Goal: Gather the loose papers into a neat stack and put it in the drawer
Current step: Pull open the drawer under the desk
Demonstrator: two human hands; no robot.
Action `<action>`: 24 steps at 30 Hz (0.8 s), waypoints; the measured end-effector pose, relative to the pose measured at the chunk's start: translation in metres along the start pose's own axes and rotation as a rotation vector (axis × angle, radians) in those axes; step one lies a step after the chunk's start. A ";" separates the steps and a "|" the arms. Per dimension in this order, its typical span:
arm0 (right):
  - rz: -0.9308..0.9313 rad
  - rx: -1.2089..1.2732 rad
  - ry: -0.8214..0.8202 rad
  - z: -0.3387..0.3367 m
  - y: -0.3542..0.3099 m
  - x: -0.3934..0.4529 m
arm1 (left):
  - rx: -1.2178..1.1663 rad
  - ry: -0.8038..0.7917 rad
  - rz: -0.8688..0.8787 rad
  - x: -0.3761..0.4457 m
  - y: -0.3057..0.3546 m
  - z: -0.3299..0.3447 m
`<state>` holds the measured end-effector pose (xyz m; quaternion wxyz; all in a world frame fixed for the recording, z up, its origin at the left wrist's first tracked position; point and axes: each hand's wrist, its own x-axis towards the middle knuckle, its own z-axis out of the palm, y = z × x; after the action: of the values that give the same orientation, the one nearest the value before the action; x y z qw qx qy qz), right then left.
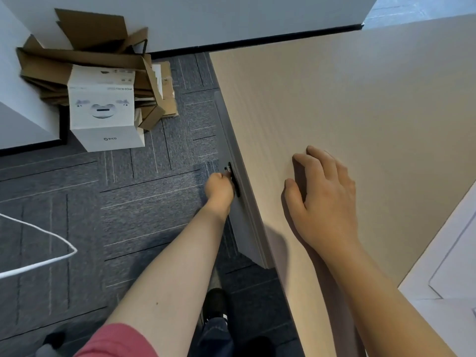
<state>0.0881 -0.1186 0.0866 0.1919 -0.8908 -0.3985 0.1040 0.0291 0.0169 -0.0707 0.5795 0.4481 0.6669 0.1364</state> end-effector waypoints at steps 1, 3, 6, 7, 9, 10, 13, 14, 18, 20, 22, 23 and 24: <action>-0.002 -0.001 -0.004 0.000 0.000 0.000 | -0.008 -0.001 0.005 -0.001 0.000 0.000; -0.004 0.003 -0.005 -0.001 -0.001 0.000 | -0.044 -0.003 0.006 -0.003 0.000 -0.005; -0.008 -0.002 -0.004 -0.001 0.000 0.000 | -0.046 0.000 0.019 0.002 -0.009 -0.027; -0.010 -0.001 -0.003 -0.001 0.000 0.000 | -0.051 0.004 0.014 0.003 -0.010 -0.038; -0.007 -0.006 -0.017 -0.002 -0.002 -0.001 | -0.080 0.017 -0.023 0.003 -0.011 -0.060; -0.005 -0.014 -0.026 -0.002 -0.002 -0.001 | -0.122 0.016 -0.049 0.001 -0.010 -0.069; -0.001 -0.054 -0.060 -0.005 -0.007 -0.003 | -0.177 0.013 -0.077 -0.021 -0.005 -0.085; 0.006 -0.074 -0.082 -0.005 -0.010 -0.005 | -0.142 0.008 -0.052 -0.034 -0.005 -0.087; -0.039 -0.115 -0.156 -0.009 -0.021 -0.021 | 0.137 -0.020 0.171 -0.094 -0.025 -0.083; -0.067 -0.108 -0.180 -0.009 -0.023 -0.031 | 0.397 -0.042 0.250 -0.115 -0.038 -0.084; -0.082 -0.112 -0.199 -0.011 -0.022 -0.039 | 0.597 -0.047 0.277 -0.122 -0.047 -0.086; -0.090 -0.116 -0.203 -0.011 -0.021 -0.042 | 0.666 -0.035 0.296 -0.124 -0.048 -0.088; -0.100 -0.115 -0.200 -0.012 -0.020 -0.044 | 0.720 -0.015 0.317 -0.124 -0.049 -0.090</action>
<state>0.0498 -0.1426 0.1071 0.1046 -0.8647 -0.4646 0.1595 -0.0821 -0.0738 0.0021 0.3618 0.7212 0.5904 -0.0218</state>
